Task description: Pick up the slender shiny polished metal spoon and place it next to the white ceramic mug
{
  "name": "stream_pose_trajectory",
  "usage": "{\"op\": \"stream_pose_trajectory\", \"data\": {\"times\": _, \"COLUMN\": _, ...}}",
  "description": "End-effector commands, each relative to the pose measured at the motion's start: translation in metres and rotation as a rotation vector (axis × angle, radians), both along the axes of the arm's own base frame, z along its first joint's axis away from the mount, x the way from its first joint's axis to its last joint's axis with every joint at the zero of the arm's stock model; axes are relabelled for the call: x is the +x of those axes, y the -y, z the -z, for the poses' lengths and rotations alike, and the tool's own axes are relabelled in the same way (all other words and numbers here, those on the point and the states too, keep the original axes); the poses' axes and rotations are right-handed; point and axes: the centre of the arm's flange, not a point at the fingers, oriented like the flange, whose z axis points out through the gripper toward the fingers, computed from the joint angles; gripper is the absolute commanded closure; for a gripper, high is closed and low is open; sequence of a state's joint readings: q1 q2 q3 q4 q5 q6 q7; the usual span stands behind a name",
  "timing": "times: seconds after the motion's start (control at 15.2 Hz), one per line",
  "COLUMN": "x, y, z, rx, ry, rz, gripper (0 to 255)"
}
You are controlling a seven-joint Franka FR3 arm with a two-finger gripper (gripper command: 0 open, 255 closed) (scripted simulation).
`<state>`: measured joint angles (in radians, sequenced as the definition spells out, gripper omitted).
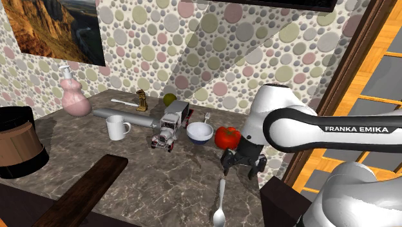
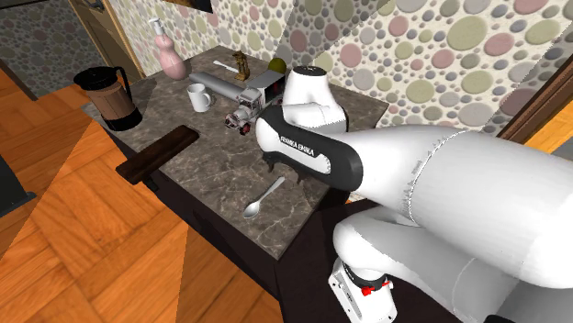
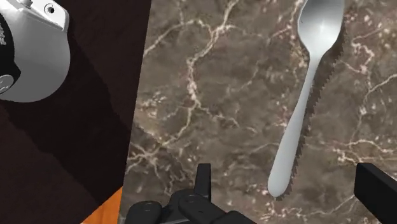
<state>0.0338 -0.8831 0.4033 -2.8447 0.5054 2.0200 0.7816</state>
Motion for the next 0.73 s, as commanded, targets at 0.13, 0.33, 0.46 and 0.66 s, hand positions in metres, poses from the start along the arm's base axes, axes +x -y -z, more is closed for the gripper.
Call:
{"op": "stream_pose_trajectory", "data": {"times": 0.13, "x": 0.004, "y": -0.036, "z": 0.033, "rx": 0.05, "ry": -0.025, "rz": 0.186, "gripper": 0}}
{"op": "stream_pose_trajectory", "data": {"times": 0.33, "x": 0.005, "y": -0.042, "z": 0.046, "rx": 0.054, "ry": -0.027, "rz": 0.202, "gripper": 0}}
{"op": "stream_pose_trajectory", "data": {"times": 0.46, "x": 0.006, "y": -0.044, "z": 0.056, "rx": 0.054, "ry": -0.027, "rz": 0.202, "gripper": 0}}
{"op": "stream_pose_trajectory", "data": {"times": 0.66, "x": 0.006, "y": -0.048, "z": 0.075, "rx": 0.054, "ry": -0.027, "rz": 0.202, "gripper": 0}}
